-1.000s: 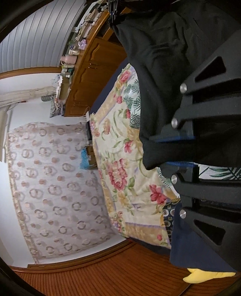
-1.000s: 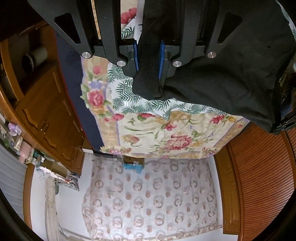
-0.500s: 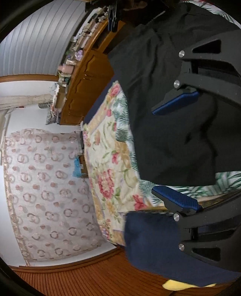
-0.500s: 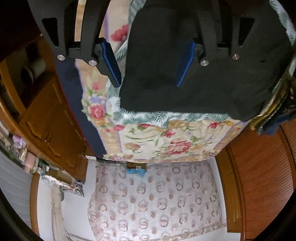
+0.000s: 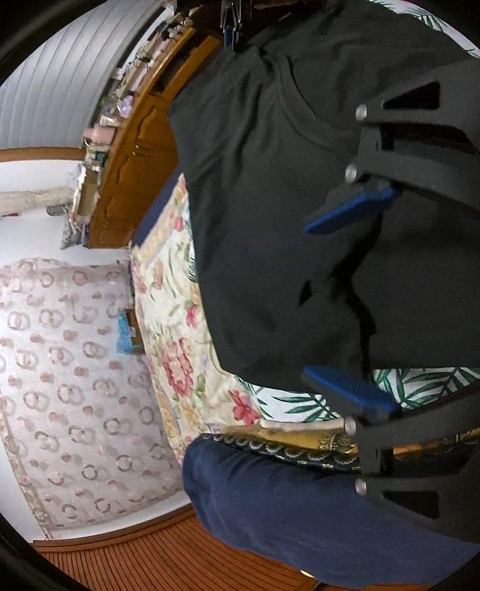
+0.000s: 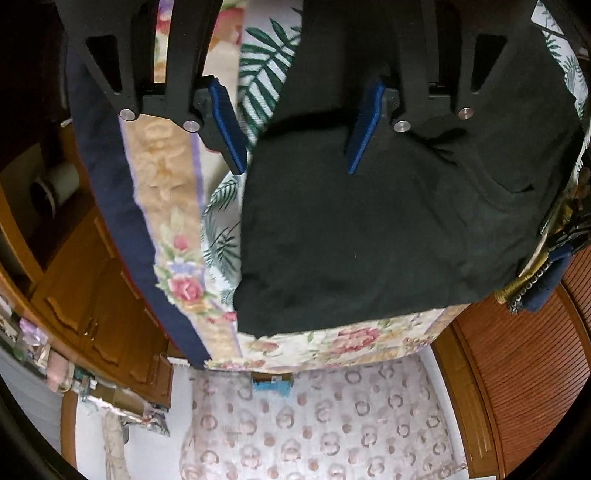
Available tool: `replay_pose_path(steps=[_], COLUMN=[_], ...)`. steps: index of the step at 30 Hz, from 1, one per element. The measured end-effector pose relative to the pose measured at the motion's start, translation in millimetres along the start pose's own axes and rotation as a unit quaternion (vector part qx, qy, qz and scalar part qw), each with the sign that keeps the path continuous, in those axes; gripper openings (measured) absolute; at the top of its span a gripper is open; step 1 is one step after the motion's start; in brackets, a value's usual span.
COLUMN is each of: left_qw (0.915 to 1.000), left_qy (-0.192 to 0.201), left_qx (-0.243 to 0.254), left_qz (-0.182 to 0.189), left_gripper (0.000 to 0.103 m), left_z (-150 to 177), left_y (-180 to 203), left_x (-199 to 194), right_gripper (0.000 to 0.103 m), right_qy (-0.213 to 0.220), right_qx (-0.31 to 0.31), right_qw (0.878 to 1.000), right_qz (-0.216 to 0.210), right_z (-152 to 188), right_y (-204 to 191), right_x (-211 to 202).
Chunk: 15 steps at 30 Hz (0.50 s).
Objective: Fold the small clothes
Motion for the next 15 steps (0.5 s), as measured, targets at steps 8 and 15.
replay_pose_path(steps=[8,15], left_qw=[0.9987,0.998], left_qy=[-0.034,-0.051], left_qx=[-0.013,-0.009], left_qz=[-0.037,-0.036], left_gripper=[0.051,0.051], left_z=[5.1,10.8], left_y=[-13.5,-10.5], left_x=[14.8,27.2], right_gripper=[0.018,0.008], right_qy=[0.016,0.062], right_qx=[-0.028,-0.037], right_qw=[0.999,0.997], right_qz=[0.011,-0.002], right_z=[-7.6,-5.5], right_y=[-6.0,-11.6], right_x=[6.6,-10.0])
Point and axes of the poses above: each gripper's, at about its wrist camera, not at the fingertips, and x roughly the way its jaws point, y to its right, z to its underside, the point moved 5 cm from there along x, roughly the way its jaws point, and after that the axes turned 4 degrees about -x, right-handed, at the moved point
